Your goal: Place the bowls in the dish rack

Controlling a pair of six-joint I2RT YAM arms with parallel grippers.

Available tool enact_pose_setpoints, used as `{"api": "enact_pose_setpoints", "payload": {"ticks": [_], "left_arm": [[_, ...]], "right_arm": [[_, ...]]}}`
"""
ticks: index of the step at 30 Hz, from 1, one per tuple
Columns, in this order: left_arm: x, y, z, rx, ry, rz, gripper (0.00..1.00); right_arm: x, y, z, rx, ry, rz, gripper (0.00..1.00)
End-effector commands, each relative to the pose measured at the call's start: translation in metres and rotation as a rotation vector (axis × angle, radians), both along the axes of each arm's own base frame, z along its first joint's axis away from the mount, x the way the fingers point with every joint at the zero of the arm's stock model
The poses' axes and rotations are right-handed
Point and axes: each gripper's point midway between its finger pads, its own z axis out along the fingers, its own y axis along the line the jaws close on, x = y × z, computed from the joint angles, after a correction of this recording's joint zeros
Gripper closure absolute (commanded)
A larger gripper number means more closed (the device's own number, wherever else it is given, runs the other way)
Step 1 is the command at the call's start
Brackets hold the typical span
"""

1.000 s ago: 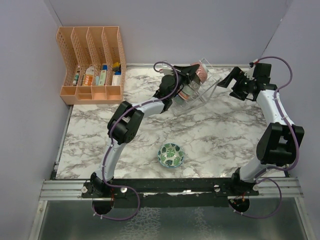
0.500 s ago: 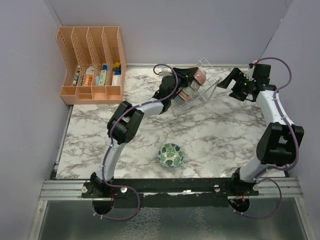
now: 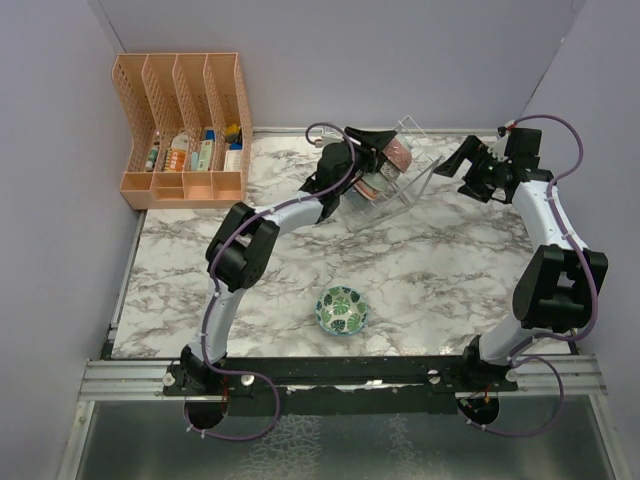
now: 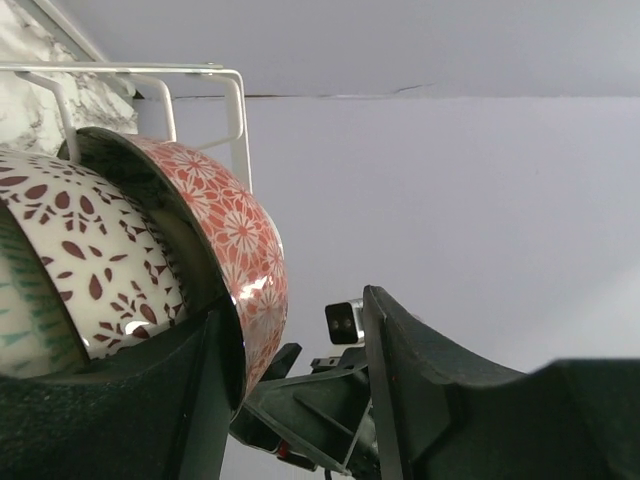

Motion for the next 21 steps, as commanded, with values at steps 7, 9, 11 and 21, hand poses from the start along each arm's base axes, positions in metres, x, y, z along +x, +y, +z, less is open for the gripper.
{"api": "enact_pose_setpoints", "payload": {"ticks": [7,9,11,21], "left_arm": [[-0.011,0.014,0.015,0.109,0.05,-0.035,0.29],[-0.012,0.017,0.014,0.141,0.053,-0.036,0.28],[-0.015,0.021,0.014,0.168,0.058,-0.039,0.27],[-0.058,0.05,0.035,0.287,0.007,-0.068,0.26]], "right_arm": [[0.006,0.0,0.008,0.012,-0.046,0.025,0.0],[0.005,0.001,0.01,0.011,-0.05,0.026,0.0],[0.004,0.001,0.01,0.011,-0.05,0.024,0.0],[0.002,0.001,0.021,0.01,-0.072,0.022,0.0]]}}
